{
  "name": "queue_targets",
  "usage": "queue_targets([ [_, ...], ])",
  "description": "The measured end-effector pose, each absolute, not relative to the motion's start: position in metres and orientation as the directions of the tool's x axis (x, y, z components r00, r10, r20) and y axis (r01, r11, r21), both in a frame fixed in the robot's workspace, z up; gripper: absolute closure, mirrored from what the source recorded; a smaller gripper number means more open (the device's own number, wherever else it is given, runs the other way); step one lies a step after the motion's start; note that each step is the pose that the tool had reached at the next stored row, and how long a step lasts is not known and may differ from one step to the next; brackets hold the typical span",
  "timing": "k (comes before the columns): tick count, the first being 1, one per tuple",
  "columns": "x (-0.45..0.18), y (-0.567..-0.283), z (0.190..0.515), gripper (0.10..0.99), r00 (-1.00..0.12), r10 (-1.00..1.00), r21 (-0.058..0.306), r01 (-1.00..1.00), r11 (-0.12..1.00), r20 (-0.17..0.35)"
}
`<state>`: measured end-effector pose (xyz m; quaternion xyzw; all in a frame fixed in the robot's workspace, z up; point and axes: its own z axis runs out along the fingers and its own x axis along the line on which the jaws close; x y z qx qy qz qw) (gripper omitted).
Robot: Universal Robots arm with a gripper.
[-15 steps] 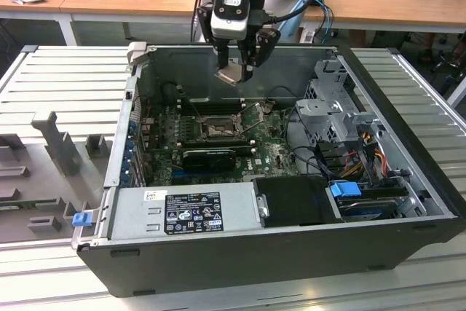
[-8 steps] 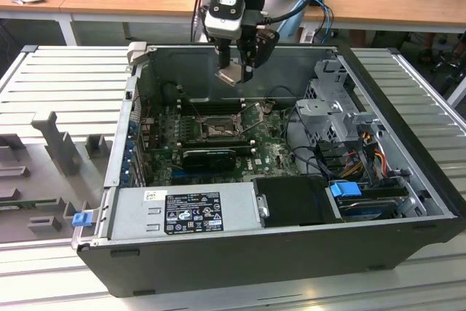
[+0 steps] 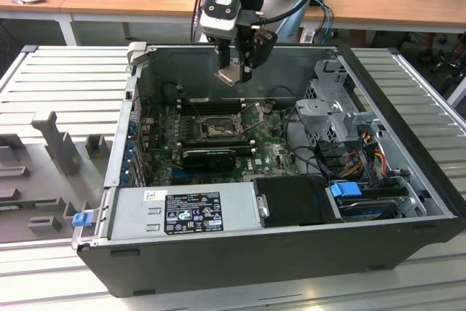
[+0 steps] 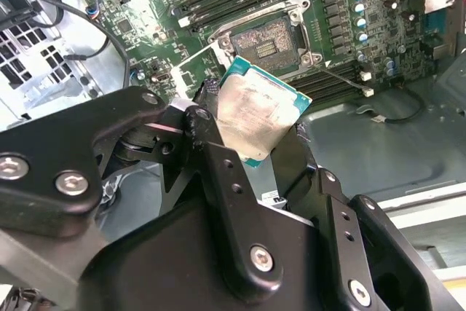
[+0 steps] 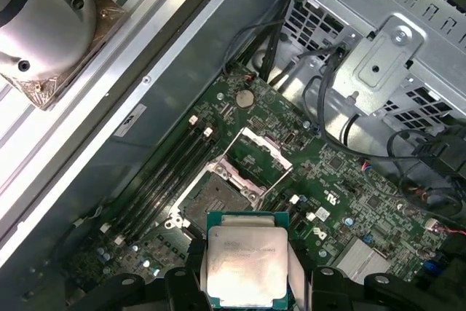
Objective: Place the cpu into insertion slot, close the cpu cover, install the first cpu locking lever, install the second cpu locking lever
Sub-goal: 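Place the cpu into insertion slot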
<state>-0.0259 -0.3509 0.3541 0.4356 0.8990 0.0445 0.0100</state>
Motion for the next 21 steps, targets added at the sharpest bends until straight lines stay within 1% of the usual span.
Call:
queue_targets([
  [21, -0.026, -0.3509, 0.3534, 0.557, -0.558, 0.829, 0.089, 0.827, 0.555, 0.021],
])
